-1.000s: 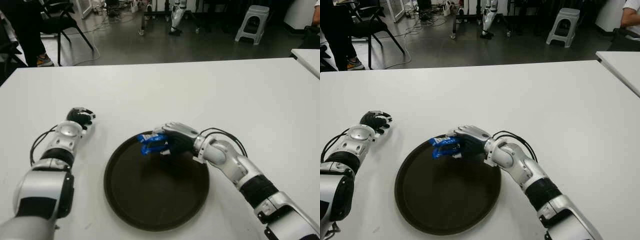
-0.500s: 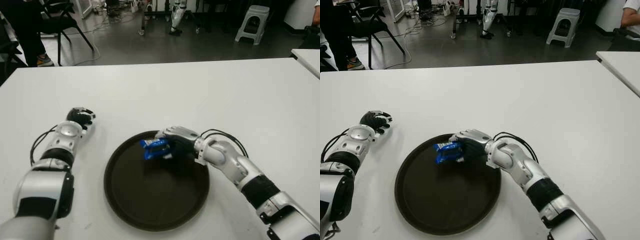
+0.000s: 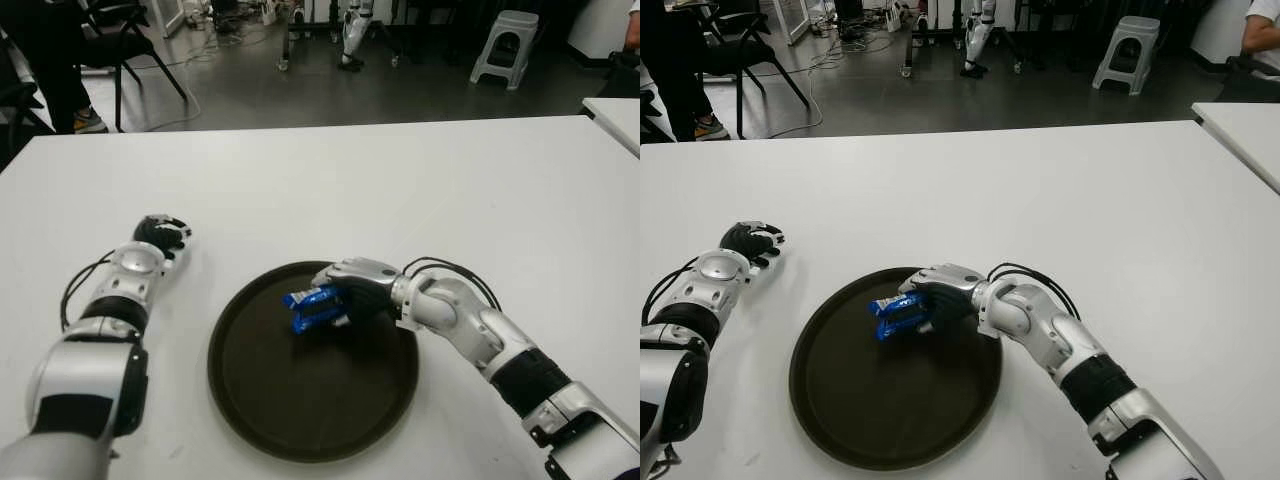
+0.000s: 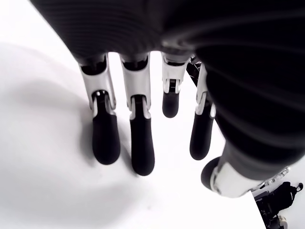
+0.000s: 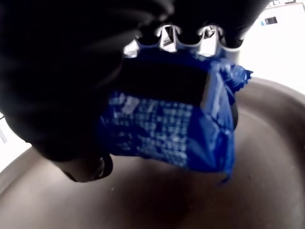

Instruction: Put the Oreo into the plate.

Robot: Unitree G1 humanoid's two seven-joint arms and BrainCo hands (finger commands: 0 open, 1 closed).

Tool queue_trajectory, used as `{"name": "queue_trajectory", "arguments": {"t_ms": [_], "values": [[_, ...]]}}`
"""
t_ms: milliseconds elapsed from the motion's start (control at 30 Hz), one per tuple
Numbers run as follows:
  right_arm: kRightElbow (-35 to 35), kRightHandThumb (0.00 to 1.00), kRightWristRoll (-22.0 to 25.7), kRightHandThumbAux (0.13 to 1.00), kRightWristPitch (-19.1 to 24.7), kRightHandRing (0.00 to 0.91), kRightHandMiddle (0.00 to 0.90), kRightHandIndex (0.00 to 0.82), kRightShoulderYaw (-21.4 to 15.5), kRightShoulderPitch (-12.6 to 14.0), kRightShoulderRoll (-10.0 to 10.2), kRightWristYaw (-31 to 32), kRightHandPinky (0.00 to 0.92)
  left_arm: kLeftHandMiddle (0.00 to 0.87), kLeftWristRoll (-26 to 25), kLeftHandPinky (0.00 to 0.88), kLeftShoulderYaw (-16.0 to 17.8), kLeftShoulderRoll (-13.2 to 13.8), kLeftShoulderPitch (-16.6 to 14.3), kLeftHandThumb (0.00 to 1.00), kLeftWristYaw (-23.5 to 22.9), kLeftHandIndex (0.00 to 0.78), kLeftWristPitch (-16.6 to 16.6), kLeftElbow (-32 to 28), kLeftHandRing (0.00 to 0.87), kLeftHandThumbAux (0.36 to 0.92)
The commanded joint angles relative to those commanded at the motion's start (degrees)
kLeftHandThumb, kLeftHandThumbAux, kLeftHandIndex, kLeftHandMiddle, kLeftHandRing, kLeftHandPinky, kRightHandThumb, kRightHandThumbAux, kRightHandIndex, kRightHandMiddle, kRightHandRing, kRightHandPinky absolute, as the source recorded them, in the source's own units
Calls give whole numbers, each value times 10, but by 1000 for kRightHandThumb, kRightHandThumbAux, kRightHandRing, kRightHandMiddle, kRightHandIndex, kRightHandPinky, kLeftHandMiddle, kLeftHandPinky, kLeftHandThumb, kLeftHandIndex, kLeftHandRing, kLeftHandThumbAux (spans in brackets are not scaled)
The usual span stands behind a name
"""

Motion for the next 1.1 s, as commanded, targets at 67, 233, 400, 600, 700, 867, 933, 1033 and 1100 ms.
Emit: {"name": "queue_trajectory", "arguments": {"t_ms": [67,233,400,600,700,867,933,1033,1100], "values": [[0,721,8,720,1,822,821,438,-2,1,1,5,807,108,1,105,-1,0,-1,668,-1,396,3,0,115,732],[-7,716,33,722,-1,814,814,438,-6,5,1,16,792,99,-1,97,0,0,-1,668,-2,396,4,0,110,733],[-10,712,41,723,-6,808,807,437,-7,8,1,13,789,101,-3,95,3,1,1,669,-2,396,-2,1,111,733],[-12,709,58,724,-21,809,804,437,-7,7,-2,24,794,91,-2,94,2,0,1,331,0,160,-2,0,95,799],[-13,706,63,725,-28,806,799,437,-7,7,-5,29,787,93,-2,100,3,0,0,219,1,86,1,0,99,824],[-8,705,63,725,-36,799,794,437,-7,5,-8,32,782,98,-4,102,4,0,0,178,-1,66,1,1,110,834],[-4,704,59,725,-39,796,792,437,-6,3,-8,30,780,103,-4,104,5,-1,1,172,1,69,-3,0,117,835],[1,704,57,726,-42,797,788,437,-5,2,-9,28,783,113,-3,114,5,-1,2,171,4,80,-7,-1,128,827],[6,704,56,726,-44,800,790,437,-4,1,-8,28,788,113,-2,114,4,-1,2,169,6,80,-6,-1,128,822]]}}
